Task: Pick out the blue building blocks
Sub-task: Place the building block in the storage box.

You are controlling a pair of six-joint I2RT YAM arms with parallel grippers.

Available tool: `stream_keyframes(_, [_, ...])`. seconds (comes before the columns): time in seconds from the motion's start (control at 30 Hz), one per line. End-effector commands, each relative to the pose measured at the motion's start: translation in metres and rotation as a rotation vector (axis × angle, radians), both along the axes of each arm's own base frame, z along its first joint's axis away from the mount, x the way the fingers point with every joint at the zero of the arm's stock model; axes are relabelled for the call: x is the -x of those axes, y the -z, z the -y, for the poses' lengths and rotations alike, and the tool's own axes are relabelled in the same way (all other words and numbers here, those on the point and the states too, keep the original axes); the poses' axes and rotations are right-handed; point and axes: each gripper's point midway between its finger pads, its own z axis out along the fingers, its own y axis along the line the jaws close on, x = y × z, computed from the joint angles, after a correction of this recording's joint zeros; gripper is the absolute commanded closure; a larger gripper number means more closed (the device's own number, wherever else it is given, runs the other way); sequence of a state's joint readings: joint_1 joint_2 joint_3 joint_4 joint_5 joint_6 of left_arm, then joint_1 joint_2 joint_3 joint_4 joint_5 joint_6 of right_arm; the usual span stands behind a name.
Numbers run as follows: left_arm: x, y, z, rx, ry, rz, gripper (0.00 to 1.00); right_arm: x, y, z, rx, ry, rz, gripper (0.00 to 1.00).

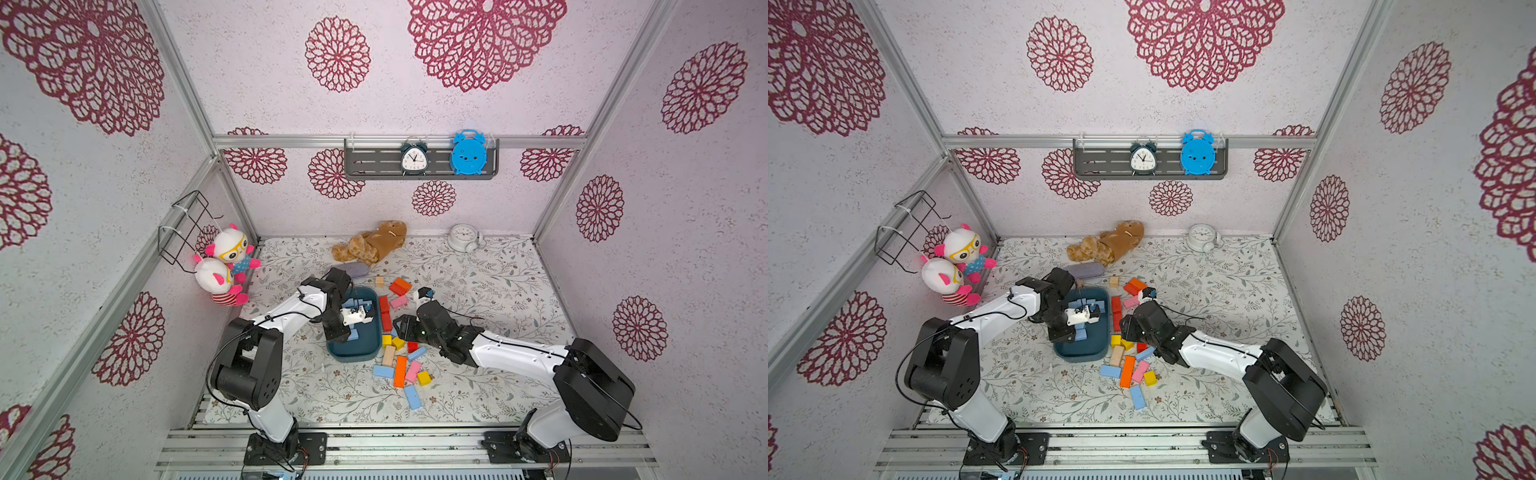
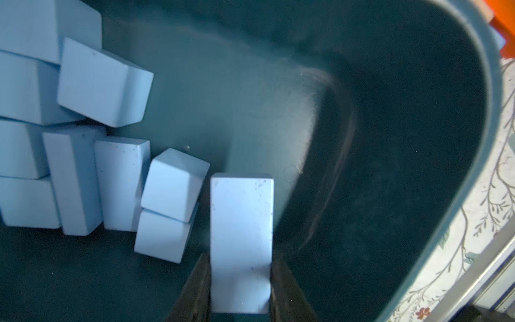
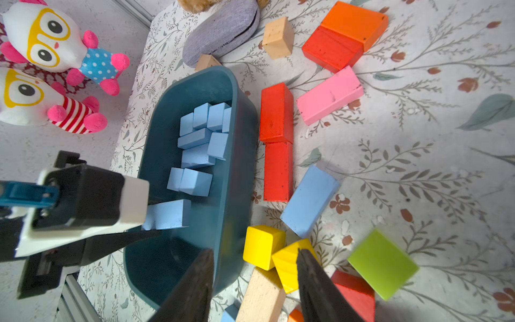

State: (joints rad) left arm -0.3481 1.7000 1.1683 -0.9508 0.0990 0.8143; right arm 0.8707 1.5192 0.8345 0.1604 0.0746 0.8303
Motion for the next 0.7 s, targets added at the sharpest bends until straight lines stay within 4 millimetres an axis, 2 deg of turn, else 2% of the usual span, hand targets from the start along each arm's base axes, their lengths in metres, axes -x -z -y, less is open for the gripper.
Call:
stream_keyframes(0.0, [-0.005,0.007,-0.001,-0.014,-0.002,0.012,0.68,-0.005,-0.016,-0.008,-0.020,-0.015,0.045,0.48])
stream_keyframes(0.17, [-0.005,0.008,-0.007,-0.048,0.004,0.020,0.62,-0.004,-0.017,-0.006,-0.020,-0.010,0.050,0.48])
stream_keyframes(0.3, [-0.010,0.002,-0.009,-0.057,-0.001,0.045,0.43,-0.004,-0.017,-0.004,-0.017,-0.005,0.049,0.48])
stream_keyframes(0.37, [-0.011,-0.004,-0.008,-0.047,-0.008,0.052,0.40,-0.003,-0.017,-0.002,-0.015,0.000,0.050,0.48])
stream_keyframes(0.47, [-0.014,-0.019,0.004,0.021,-0.050,0.057,0.38,-0.002,-0.019,0.001,-0.014,0.004,0.052,0.48])
stream_keyframes(0.67, [-0.022,-0.059,0.040,0.254,-0.173,0.068,0.35,0.000,-0.023,0.009,0.002,0.016,0.062,0.48])
